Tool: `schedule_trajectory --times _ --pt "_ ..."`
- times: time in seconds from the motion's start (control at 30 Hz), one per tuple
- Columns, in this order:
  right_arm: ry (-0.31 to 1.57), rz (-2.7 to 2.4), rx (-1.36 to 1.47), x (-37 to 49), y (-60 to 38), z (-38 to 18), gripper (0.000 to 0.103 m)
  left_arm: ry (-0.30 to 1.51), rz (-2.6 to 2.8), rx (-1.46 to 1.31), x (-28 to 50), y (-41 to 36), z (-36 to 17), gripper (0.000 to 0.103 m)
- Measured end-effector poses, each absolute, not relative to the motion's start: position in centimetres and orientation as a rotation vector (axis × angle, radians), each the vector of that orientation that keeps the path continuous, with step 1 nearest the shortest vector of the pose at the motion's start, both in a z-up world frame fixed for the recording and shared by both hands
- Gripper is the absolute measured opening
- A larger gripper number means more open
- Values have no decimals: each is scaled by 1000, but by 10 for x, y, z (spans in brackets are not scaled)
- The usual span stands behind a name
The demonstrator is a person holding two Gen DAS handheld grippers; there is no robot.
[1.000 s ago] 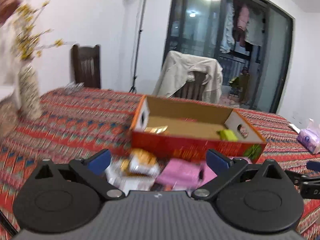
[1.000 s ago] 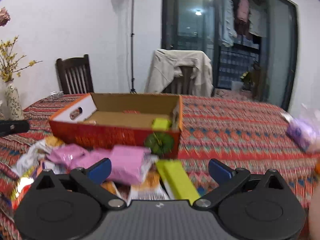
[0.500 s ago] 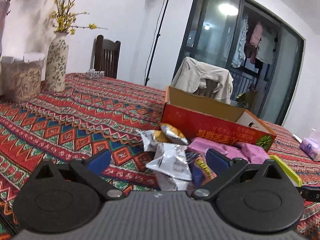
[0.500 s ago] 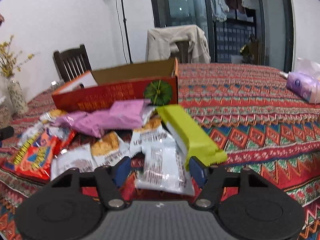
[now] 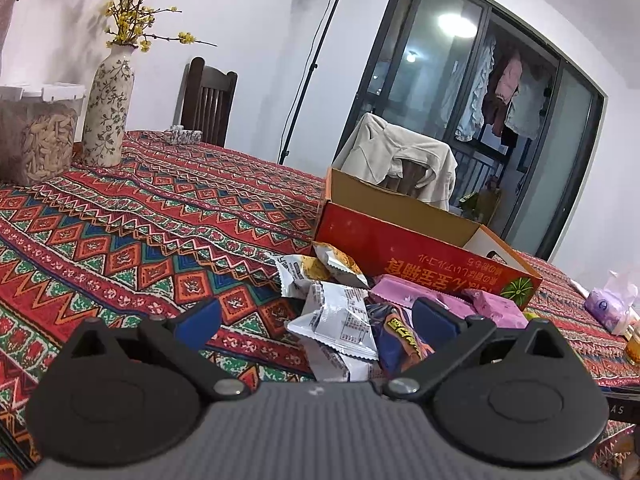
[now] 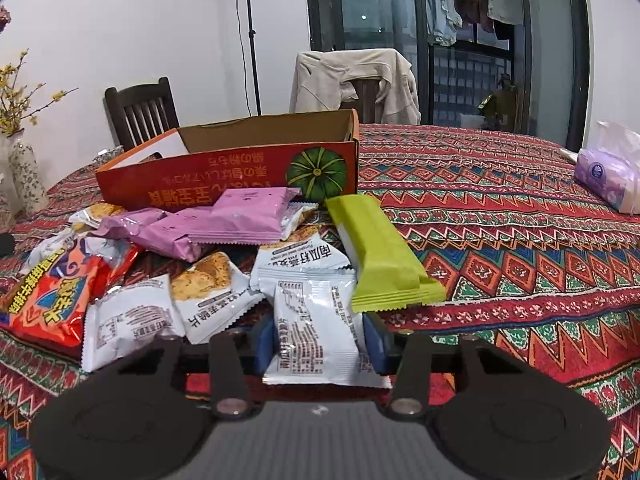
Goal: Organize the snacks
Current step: 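Move both tools back over the pile toward the white printed packets, then grasp a white printed packet with the right tool while the left tool grasps another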
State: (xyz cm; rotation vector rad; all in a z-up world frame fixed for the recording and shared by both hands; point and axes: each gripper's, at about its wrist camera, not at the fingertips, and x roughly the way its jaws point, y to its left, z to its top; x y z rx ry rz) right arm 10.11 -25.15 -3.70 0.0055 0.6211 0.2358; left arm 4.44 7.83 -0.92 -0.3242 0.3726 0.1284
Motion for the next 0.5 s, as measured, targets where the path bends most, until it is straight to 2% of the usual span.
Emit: schedule_trajectory --times 0.07,0.5 --pt "601 241 1 97 -251 -37 40 378 128 -319 45 78 -10 103" --pt "456 246 -29 66 -255 -14 39 412 196 -223 50 62 -5 103"
